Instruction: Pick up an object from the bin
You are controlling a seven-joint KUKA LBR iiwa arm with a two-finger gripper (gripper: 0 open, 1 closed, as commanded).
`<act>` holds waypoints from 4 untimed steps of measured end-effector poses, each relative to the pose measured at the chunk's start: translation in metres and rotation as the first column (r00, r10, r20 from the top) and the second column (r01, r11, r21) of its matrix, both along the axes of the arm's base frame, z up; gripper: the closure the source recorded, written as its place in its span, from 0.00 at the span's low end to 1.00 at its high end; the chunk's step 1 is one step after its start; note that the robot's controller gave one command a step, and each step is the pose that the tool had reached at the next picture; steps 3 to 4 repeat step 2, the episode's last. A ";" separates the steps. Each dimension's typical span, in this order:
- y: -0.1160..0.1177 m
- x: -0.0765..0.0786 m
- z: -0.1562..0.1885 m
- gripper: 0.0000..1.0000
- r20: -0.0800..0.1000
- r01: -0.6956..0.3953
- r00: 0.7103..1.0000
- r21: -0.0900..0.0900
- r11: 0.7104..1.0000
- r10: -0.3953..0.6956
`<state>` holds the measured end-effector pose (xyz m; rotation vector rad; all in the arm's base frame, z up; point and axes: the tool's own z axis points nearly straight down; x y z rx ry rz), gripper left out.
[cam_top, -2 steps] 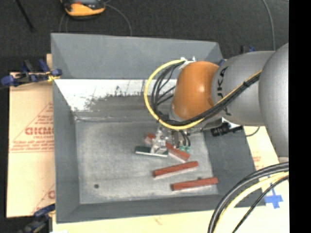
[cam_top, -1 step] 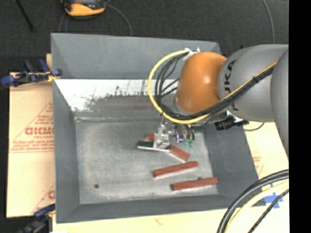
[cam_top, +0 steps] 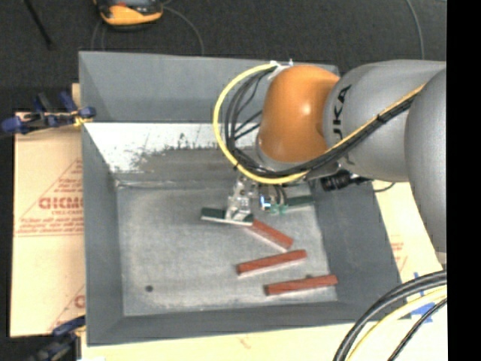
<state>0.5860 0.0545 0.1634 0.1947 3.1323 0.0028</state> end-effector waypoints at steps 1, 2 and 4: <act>0.053 0.041 0.013 1.00 0.000 0.095 0.996 -0.001 0.996 -0.095; 0.021 0.009 0.061 1.00 -0.008 0.160 0.987 -0.001 0.987 -0.160; 0.021 0.009 0.061 1.00 -0.008 0.160 0.987 -0.001 0.987 -0.160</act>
Offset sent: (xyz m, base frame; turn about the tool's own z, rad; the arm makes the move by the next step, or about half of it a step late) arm -0.0024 0.0077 0.0779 0.1832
